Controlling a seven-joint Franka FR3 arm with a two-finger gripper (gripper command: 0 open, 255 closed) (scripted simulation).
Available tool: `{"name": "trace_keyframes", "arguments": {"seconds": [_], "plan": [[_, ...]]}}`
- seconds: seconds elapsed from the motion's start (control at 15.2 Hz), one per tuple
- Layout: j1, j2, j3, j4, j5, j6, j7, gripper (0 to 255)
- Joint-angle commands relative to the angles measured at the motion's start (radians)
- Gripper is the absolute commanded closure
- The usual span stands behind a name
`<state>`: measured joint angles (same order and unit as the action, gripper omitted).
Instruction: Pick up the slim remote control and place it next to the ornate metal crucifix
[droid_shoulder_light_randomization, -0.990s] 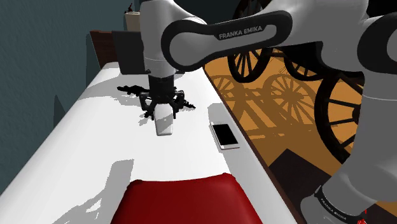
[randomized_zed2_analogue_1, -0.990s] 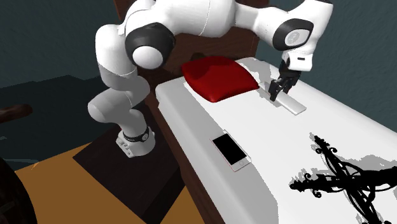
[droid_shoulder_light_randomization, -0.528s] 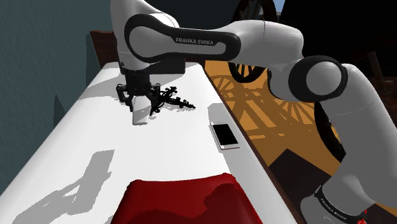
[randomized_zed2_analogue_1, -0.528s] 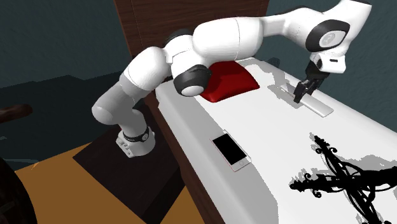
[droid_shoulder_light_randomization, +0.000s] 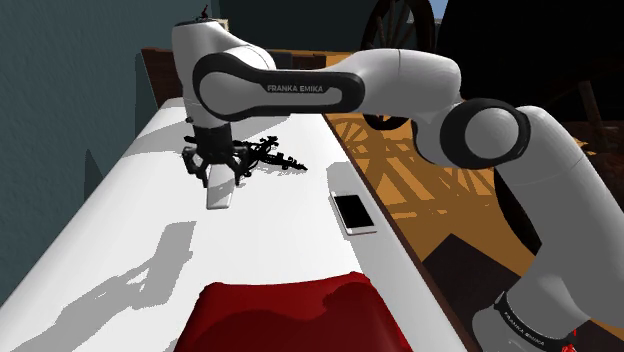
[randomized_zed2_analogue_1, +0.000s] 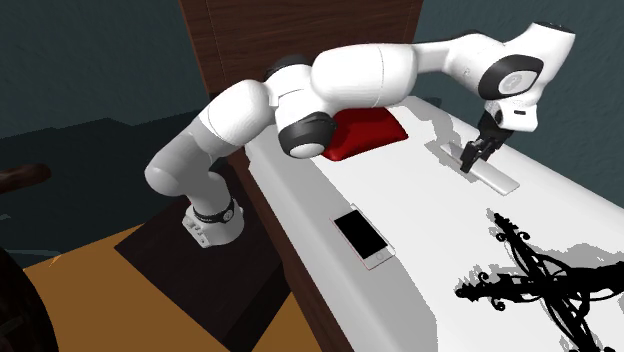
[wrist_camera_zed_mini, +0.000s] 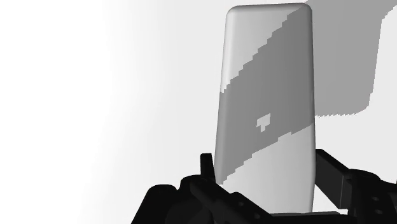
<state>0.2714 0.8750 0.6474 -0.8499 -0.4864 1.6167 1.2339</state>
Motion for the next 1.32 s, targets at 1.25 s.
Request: {"name": "trace_keyframes", "arguments": {"seconds": [1.25], "plan": [[-0.068,0.015,-0.008,-0.249,-0.022,0.237,0.048,255]]}}
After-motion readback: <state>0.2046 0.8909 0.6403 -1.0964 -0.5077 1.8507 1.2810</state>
